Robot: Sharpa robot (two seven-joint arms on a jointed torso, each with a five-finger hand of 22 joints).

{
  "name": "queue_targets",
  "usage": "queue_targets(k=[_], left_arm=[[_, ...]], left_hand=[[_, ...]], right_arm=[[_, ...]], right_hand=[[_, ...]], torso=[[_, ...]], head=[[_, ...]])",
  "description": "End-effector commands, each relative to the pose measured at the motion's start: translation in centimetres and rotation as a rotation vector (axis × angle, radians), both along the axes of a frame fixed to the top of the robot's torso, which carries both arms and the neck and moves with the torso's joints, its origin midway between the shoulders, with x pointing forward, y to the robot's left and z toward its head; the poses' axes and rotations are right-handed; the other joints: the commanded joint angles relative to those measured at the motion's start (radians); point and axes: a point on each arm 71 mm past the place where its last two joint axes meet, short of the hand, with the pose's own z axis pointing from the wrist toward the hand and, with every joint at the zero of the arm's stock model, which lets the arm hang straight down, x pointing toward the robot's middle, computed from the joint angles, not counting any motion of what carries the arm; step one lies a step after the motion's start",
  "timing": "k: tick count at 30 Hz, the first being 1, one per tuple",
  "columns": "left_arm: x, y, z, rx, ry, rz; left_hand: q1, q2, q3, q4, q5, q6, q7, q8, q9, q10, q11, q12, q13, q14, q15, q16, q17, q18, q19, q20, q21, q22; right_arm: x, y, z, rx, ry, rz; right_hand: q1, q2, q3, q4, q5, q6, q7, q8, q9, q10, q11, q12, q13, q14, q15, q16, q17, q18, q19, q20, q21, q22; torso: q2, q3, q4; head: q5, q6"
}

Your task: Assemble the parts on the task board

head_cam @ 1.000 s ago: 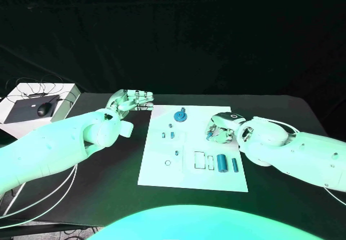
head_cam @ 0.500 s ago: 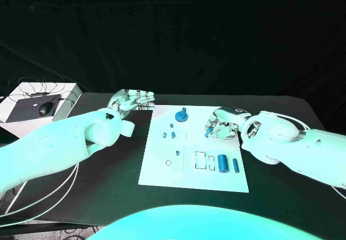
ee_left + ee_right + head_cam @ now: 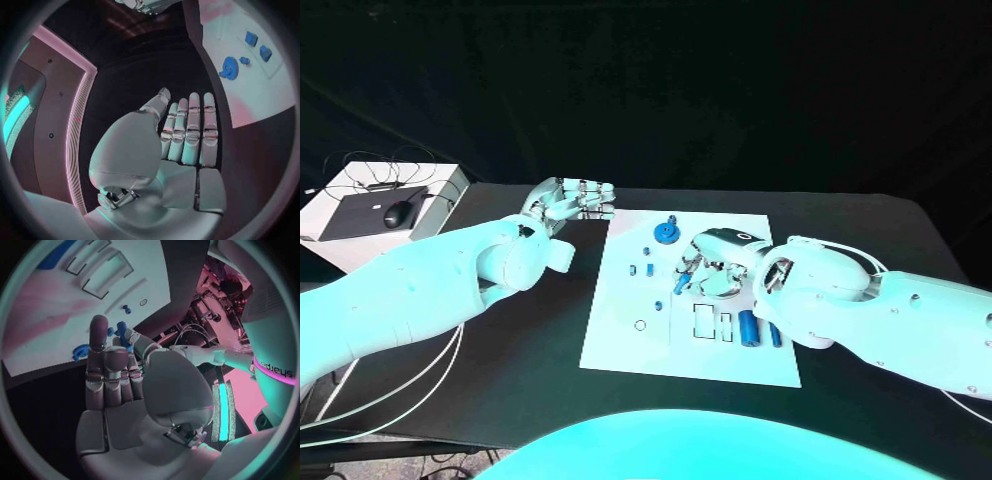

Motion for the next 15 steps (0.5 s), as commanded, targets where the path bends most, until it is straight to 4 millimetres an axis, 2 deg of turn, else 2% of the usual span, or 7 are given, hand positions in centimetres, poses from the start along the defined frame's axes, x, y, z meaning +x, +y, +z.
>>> queue_targets(k=[1,6,9,15], left_arm=[[0.0,-0.3,0.1,-0.013,-0.008,-0.012],[0.0,-0.4,0.1,-0.014,-0.008,-0.013],[0.0,-0.4,0.1,-0.015,-0.008,-0.014],[0.0,-0.5,0.1,-0.016,-0.007,-0.016]], left_hand=[[-0.004,-0.002,0.002,0.004,-0.001,-0.001,0.001,0.002,0.000,-0.006,0.000,-0.002,0.000,-0.006,-0.003,-0.001,0.000,-0.010,0.007,0.000,0.004,-0.001],[-0.004,-0.002,0.002,0.004,-0.001,-0.001,0.001,0.002,0.000,-0.006,0.000,-0.002,0.000,-0.006,-0.003,-0.001,0.000,-0.010,0.007,0.000,0.004,-0.001],[-0.004,-0.002,0.002,0.004,-0.001,-0.001,0.001,0.002,0.000,-0.006,0.000,-0.002,0.000,-0.006,-0.003,-0.001,0.000,-0.010,0.007,0.000,0.004,-0.001],[-0.004,-0.002,0.002,0.004,-0.001,-0.001,0.001,0.002,0.000,-0.006,0.000,-0.002,0.000,-0.006,-0.003,-0.001,0.000,-0.010,0.007,0.000,0.004,-0.001]], right_arm=[[-0.9,1.5,-0.4,0.007,-0.028,0.058],[-2.1,3.6,-1.5,0.013,-0.033,0.110],[-2.7,4.7,-1.9,0.012,-0.043,0.136],[-3.2,5.9,-2.5,-0.003,-0.074,0.147]], right_hand=[[0.019,0.030,0.000,-0.006,0.002,0.005,0.003,0.003,0.001,0.045,-0.035,0.003,0.001,0.000,-0.007,0.000,0.001,0.012,-0.001,-0.007,-0.005,0.002],[0.020,0.030,0.001,-0.008,0.004,0.005,0.003,0.003,0.001,0.045,-0.035,0.003,0.001,0.000,-0.007,0.000,0.000,0.012,-0.002,-0.007,-0.005,0.003],[0.019,0.030,0.001,-0.010,0.005,0.005,0.004,0.003,0.001,0.045,-0.035,0.003,0.001,0.000,-0.007,-0.001,0.000,0.013,-0.001,-0.007,-0.005,0.005],[0.016,0.029,0.001,-0.012,0.006,0.006,0.003,0.003,0.001,0.046,-0.035,0.003,0.001,0.000,-0.007,-0.001,0.000,0.013,-0.001,-0.007,-0.006,0.009]], torso=[[0.001,-0.0004,0.0011],[0.001,-0.0003,0.0016],[0.001,-0.0002,0.0015],[0.001,-0.0009,0.0010]], head=[[0.006,0.000],[0.015,0.000],[0.025,0.000],[0.045,0.000]])
